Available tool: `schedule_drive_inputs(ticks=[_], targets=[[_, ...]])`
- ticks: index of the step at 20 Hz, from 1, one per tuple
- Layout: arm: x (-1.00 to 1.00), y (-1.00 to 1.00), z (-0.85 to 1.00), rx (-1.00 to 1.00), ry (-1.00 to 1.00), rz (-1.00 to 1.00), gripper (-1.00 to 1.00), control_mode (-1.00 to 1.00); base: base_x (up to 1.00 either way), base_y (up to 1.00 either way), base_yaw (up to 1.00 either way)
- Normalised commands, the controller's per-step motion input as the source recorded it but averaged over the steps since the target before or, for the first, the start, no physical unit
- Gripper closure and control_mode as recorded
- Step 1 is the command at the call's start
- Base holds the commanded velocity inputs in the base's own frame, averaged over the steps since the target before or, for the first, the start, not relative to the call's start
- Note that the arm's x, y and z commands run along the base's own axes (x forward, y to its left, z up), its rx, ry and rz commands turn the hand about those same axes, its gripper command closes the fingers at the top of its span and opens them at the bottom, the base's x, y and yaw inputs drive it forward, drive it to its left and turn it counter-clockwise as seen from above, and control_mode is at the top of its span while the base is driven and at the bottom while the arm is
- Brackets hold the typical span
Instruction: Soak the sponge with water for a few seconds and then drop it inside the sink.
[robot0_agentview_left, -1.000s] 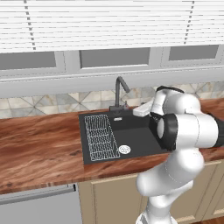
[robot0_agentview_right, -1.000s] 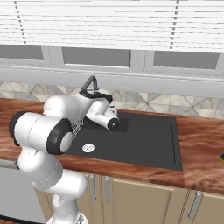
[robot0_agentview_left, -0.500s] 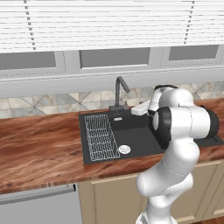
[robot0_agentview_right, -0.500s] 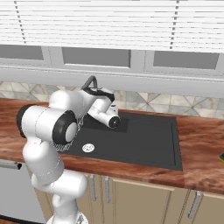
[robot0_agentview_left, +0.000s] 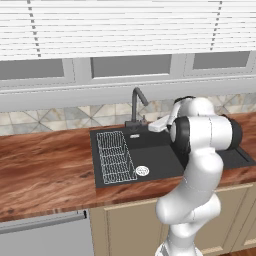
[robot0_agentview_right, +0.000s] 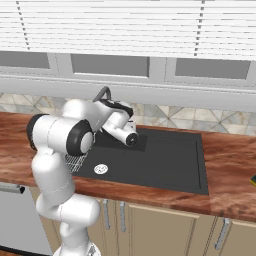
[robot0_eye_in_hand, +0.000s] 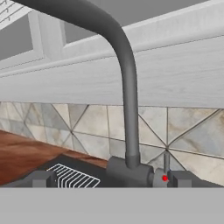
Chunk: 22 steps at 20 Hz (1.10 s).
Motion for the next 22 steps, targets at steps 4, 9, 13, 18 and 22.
schedule_drive_inputs(ticks=[4,9,13,18,22], targets=[[0.23,0.00,-0.17,0.00,-0.01,0.00,-1.00,-1.00,0.00,0.00,0.00],[0.23,0.00,-0.08,0.00,0.00,0.00,-1.00,-1.00,0.00,0.00,0.00],[0.24,0.00,-0.05,0.00,-0.01,0.00,-1.00,-1.00,0.00,0.00,0.00],[0.27,0.00,-0.03,0.00,-0.01,0.00,-1.00,-1.00,0.00,0.00,0.00],[0.30,0.00,-0.12,0.00,-0.02,0.00,-1.00,-1.00,0.00,0.00,0.00]])
